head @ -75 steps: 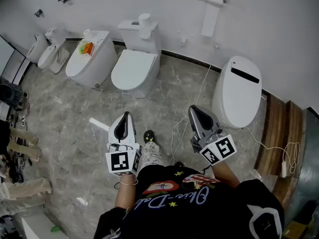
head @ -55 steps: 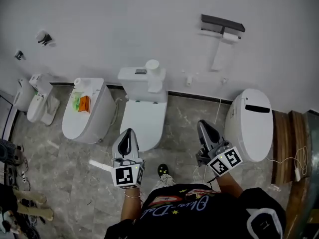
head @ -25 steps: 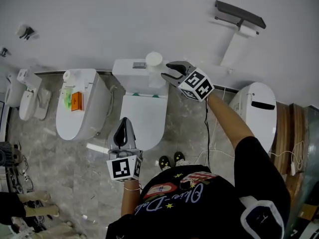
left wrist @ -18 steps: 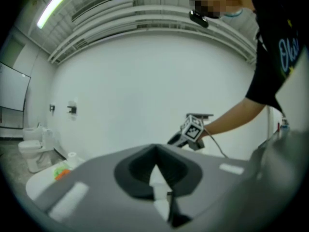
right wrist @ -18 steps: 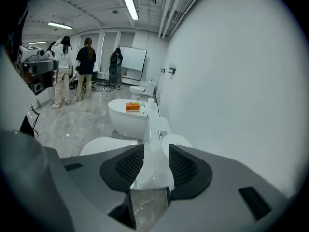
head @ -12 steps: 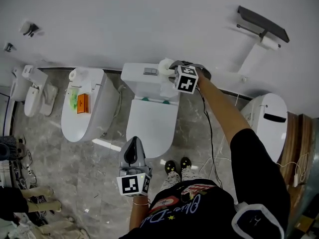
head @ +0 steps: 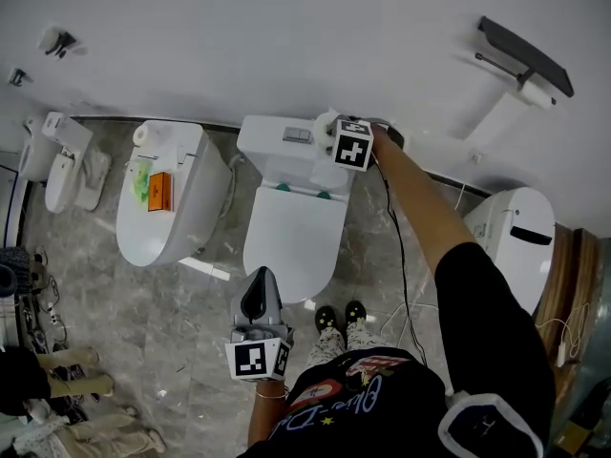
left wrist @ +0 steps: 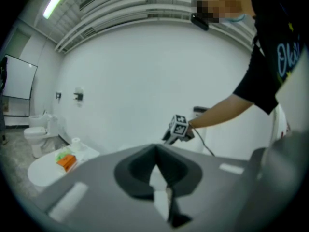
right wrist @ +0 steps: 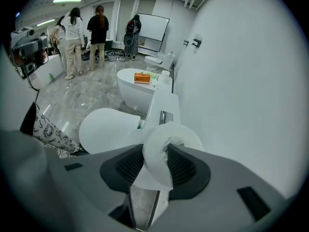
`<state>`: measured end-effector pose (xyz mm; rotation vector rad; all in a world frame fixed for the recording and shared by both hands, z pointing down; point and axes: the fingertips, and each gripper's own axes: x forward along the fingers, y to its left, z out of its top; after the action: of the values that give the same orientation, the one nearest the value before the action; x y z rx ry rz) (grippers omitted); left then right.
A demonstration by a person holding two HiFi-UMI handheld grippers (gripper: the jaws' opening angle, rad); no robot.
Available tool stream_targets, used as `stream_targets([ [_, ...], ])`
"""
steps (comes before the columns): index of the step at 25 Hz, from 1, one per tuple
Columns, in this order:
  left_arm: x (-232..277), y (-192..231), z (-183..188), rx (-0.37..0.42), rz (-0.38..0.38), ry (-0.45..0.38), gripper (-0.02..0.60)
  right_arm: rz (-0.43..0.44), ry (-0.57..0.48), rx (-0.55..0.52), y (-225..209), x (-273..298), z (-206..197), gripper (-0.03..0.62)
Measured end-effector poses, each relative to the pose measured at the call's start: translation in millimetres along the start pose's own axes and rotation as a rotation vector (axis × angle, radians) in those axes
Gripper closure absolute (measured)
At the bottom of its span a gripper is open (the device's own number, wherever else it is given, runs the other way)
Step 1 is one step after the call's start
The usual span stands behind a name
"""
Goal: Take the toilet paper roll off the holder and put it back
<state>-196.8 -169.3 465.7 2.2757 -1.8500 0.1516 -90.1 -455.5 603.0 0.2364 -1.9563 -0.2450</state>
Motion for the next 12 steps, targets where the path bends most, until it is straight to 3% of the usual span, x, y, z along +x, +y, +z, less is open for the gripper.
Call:
stream_targets([
  [7,-2.2,2.3,-4.9,0.004,0.015,0.017,0.583,0.077,0.032,0.018,-1.2,3.8,-1.4,0.451],
  [12,-6.4,3.0,-9.4,0.003,0.024,0.023,0.583,0.038,0.007,0.028,-1.6,5.2,-0.7,0.450],
])
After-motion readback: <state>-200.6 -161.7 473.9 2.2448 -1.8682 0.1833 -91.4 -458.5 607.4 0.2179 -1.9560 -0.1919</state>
